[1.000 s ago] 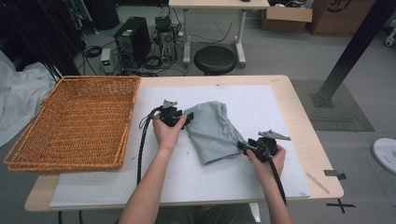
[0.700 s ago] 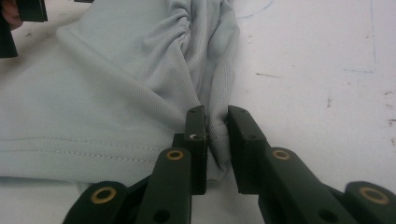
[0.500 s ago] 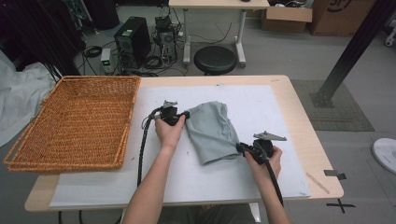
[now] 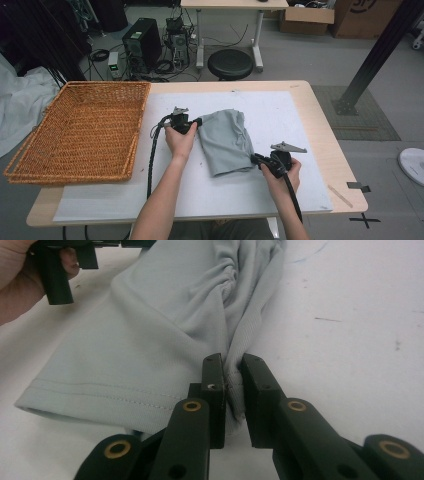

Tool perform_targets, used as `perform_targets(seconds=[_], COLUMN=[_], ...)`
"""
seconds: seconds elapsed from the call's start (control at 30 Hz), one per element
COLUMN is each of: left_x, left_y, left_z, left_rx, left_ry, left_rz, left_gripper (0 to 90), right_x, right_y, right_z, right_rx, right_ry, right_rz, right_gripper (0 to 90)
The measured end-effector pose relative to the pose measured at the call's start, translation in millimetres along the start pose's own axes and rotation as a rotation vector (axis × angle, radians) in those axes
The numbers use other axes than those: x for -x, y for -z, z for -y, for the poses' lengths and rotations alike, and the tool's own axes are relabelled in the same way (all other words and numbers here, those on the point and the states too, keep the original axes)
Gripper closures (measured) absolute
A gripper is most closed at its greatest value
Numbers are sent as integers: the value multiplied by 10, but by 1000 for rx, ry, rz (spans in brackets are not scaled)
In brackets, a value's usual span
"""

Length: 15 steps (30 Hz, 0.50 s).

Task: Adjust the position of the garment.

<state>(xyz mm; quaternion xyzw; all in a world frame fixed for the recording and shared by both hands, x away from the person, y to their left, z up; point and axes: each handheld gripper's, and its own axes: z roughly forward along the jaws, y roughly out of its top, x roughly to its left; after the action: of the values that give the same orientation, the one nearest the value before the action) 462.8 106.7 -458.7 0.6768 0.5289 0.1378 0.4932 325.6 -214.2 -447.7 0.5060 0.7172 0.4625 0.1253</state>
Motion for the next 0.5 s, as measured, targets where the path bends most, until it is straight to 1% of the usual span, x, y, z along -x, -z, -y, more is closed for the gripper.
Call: perform_targets(seconds=[0.03, 0.1, 0.23, 0.27, 0.3, 0.4, 0.47, 0.5], left_x=[-2, -7, -21, -21, -24, -59, -78, -79], left_y=[10, 31, 81, 103, 119, 184, 213, 217], left_z=[-4, -23, -62, -75, -82, -102, -109, -109], left_rx=[2, 5, 3, -9, -13, -13, -8, -6], left_ry=[0, -13, -30, -47, -56, -64, -73, -87], left_rz=[-7, -20, -41, -65, -77, -94, -96, -97], left_gripper=[883, 883, 883, 883, 883, 882, 882, 880], right_x=[-18, -64, -208, -235, -283, -378, -437, -456], right_y=[-1, -1, -5, -10, -20, -58, -86, -93], right_z=[2, 14, 48, 55, 67, 95, 119, 129], right_rx=[1, 4, 0, -1, 1, 3, 2, 4], right_ry=[0, -13, -38, -39, -42, -47, -49, -54], right_rz=[-1, -18, -57, -63, -75, -101, -102, -102], right_gripper=[820, 821, 822, 822, 822, 822, 821, 820])
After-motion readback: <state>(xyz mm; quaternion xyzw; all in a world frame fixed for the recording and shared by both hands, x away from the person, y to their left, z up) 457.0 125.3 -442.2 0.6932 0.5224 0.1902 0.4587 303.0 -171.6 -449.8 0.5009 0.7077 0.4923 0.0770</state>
